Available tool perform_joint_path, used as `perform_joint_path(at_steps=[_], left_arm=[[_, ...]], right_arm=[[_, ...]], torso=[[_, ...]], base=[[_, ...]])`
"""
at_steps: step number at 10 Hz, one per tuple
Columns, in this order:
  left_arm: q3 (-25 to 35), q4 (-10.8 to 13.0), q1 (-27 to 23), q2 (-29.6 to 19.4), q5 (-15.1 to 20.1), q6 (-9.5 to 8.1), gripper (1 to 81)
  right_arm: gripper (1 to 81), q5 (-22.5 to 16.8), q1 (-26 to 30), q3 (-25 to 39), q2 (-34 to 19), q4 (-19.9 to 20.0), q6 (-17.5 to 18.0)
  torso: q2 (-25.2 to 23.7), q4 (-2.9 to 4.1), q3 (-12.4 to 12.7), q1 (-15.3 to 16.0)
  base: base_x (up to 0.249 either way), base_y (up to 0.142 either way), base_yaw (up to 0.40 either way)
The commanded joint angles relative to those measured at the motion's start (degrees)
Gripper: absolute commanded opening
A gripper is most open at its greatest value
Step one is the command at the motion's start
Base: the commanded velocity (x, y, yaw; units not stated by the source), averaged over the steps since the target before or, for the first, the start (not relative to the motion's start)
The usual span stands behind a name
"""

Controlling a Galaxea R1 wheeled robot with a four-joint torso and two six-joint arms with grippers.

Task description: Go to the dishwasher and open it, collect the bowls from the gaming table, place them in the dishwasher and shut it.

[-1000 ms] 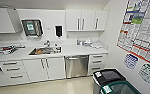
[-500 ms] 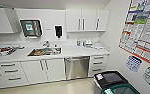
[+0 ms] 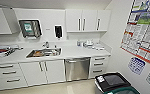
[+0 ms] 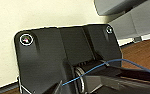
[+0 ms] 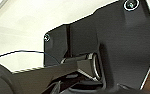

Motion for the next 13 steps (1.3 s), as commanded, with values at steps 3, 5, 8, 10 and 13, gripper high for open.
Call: perform_joint_path(at_steps=[3,5,8,10,13], left_arm=[[0.75,-0.44,-2.75,-0.99,2.85,0.21,81.1],[0.75,-0.44,-2.83,-1.07,2.76,0.21,81.1],[0.75,-0.44,-2.75,-1.07,2.85,0.21,81.1],[0.75,-0.53,-2.75,-1.07,2.76,0.21,81.1],[0.84,-0.45,-2.83,-1.16,2.85,0.21,81.1]], right_arm=[[81.1,-2.12,2.4,0.61,-0.77,-0.78,-0.18],[81.1,-2.12,2.48,0.61,-0.77,-0.87,-0.27],[81.1,-2.12,2.48,0.61,-0.77,-0.87,-0.27],[81.1,-2.21,2.58,0.61,-0.77,-0.95,-0.27],[81.1,-2.21,2.49,0.61,-0.68,-0.96,-0.27]], torso=[[0.0,0.0,0.0,0.0],[0.0,0.0,0.0,0.0],[0.0,0.0,0.0,-0.01],[0.0,0.0,0.0,0.0],[0.0,0.0,0.0,0.0]], base=[[0.099,0.0,0.0],[0.099,0.0,0.0],[0.097,0.0,0.0],[0.091,0.0,0.0],[0.088,0.0,0.0]])
